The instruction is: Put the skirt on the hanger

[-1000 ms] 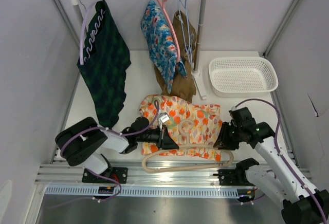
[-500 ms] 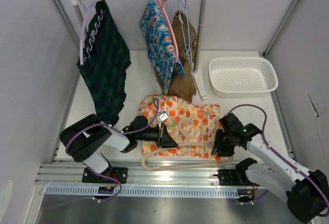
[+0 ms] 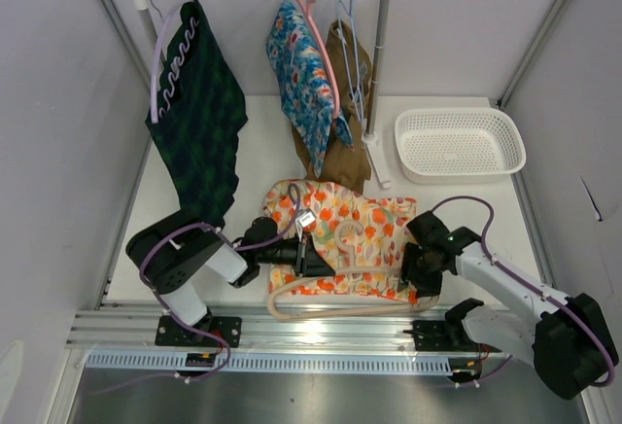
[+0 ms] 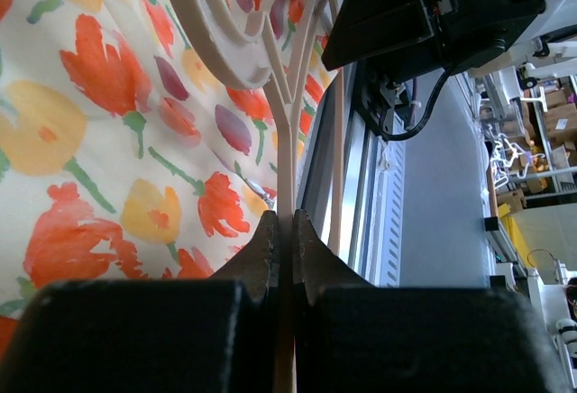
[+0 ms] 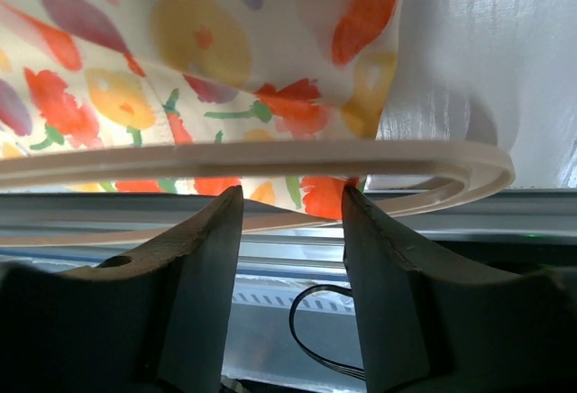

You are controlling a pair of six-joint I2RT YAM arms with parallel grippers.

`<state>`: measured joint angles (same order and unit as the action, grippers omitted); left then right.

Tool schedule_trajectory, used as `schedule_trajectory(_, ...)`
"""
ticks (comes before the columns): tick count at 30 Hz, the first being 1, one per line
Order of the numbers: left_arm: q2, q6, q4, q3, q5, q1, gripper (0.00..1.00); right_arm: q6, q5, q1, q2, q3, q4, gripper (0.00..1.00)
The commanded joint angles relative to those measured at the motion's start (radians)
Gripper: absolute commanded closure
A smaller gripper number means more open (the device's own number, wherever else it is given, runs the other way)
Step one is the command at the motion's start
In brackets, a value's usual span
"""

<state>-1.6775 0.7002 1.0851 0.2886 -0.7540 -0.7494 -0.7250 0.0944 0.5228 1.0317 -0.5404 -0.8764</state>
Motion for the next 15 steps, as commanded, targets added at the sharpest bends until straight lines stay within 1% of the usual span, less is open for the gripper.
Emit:
schedule_trajectory(1, -0.021, -0.004, 0.122, -0.014, -0.018, 0.01, 1.0, -0.001, -0.03, 0.005, 0.022, -0.018, 0.025, 0.45)
schedule_trajectory(9, -0.028, -0.004, 0.122, -0.002, -0.018, 0.01, 1.0, -0.024, -0.031, 0.006, 0.025, 0.01, 0.051, 0.41)
schedule_trajectory(15, -0.022, -0.013, 0.099, 0.004, -0.016, 0.01, 1.0, -0.045, -0.05, 0.02, 0.047, 0.048, 0.102, 0.41)
